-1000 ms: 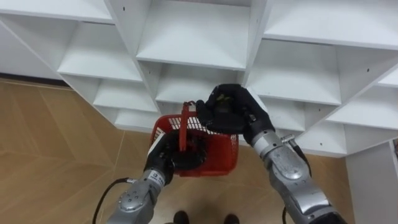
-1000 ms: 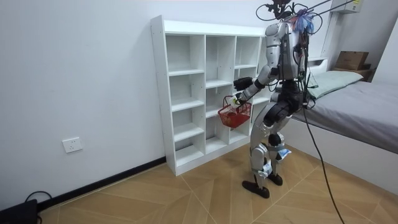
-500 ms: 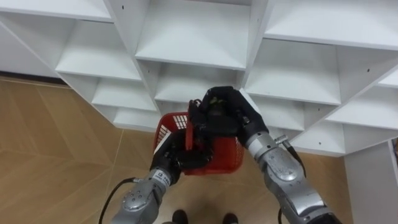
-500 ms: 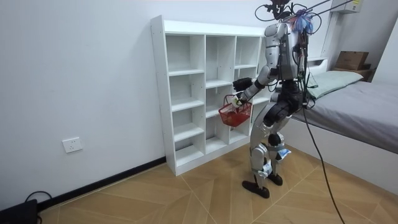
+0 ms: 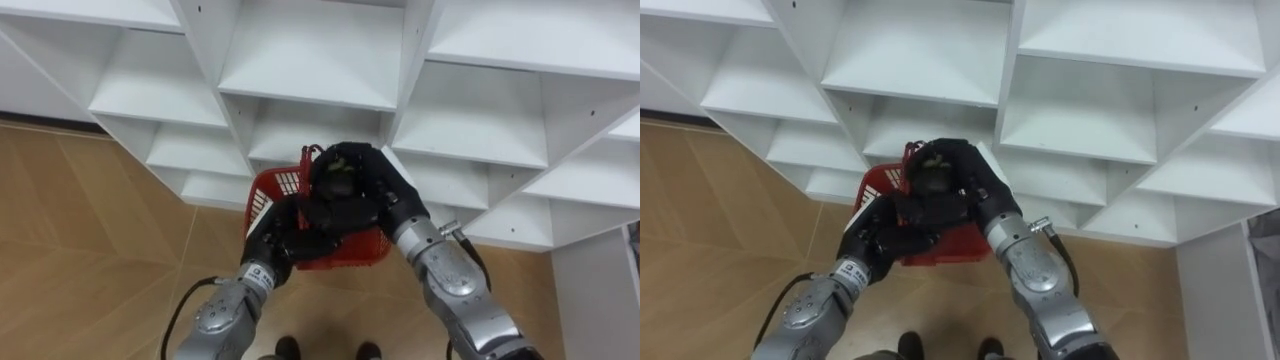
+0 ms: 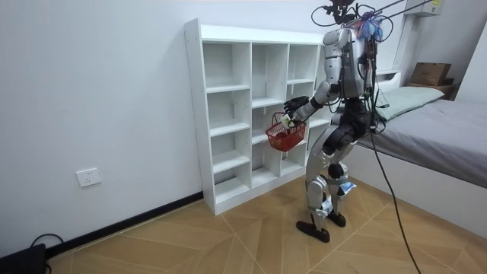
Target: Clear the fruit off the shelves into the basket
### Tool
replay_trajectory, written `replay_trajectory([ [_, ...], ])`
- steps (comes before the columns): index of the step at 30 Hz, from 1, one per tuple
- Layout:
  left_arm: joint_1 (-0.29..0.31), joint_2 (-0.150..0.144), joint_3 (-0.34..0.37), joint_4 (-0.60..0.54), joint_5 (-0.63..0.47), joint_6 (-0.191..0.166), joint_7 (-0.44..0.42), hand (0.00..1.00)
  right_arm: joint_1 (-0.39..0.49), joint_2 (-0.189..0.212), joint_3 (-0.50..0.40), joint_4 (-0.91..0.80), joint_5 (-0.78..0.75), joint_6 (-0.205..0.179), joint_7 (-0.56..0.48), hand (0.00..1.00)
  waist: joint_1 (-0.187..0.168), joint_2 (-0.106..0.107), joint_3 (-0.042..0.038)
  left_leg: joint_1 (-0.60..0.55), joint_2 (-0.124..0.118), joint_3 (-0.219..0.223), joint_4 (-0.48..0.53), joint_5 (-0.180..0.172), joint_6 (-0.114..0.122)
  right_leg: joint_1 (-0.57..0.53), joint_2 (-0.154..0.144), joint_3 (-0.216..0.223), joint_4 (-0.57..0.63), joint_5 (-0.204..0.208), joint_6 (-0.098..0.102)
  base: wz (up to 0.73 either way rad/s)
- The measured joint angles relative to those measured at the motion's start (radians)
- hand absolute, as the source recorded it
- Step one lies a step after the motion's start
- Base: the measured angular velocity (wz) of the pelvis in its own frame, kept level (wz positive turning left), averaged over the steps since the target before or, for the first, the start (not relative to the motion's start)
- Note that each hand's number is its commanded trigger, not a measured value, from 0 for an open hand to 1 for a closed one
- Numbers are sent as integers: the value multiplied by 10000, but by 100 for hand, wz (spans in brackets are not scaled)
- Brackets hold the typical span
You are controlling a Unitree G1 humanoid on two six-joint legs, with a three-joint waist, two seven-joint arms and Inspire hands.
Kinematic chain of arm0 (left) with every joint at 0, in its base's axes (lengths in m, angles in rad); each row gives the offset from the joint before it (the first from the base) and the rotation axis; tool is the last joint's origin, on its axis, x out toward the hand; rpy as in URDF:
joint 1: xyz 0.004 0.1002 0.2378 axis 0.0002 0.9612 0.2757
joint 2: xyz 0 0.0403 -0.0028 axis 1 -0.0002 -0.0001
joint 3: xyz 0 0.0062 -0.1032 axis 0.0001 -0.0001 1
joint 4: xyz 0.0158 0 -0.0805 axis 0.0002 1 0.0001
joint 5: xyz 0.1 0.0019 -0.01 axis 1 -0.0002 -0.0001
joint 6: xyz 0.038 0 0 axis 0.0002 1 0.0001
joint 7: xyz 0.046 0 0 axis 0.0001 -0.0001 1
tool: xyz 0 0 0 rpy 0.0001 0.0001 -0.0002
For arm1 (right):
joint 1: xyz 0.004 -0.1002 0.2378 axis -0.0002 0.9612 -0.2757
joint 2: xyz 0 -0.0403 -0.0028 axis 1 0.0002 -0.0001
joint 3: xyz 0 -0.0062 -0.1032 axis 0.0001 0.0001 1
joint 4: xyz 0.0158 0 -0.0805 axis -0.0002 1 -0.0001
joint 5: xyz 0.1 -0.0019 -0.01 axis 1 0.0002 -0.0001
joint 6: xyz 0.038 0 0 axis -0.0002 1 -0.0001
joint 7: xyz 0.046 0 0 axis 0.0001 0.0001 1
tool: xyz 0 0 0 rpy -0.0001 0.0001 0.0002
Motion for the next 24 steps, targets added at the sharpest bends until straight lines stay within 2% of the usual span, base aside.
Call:
replay_trajectory([
  [12, 10, -9, 25, -124, 4, 0, 0, 100, 60, -3, -35, 0, -116, -1, 0, 0, -25, 26, -16, -4, 7, -1, 1, 0, 0, 1, 7, -1, -15, 6, 1, 0],
  [24, 22, -31, 201, -355, -3, 0, -6, 100, 59, -1, -134, -32, -366, -26, -1, 0, -20, 116, -71, -4, 20, 0, 14, 1, -1, 0, 19, 2, -12, 10, -5, 0],
])
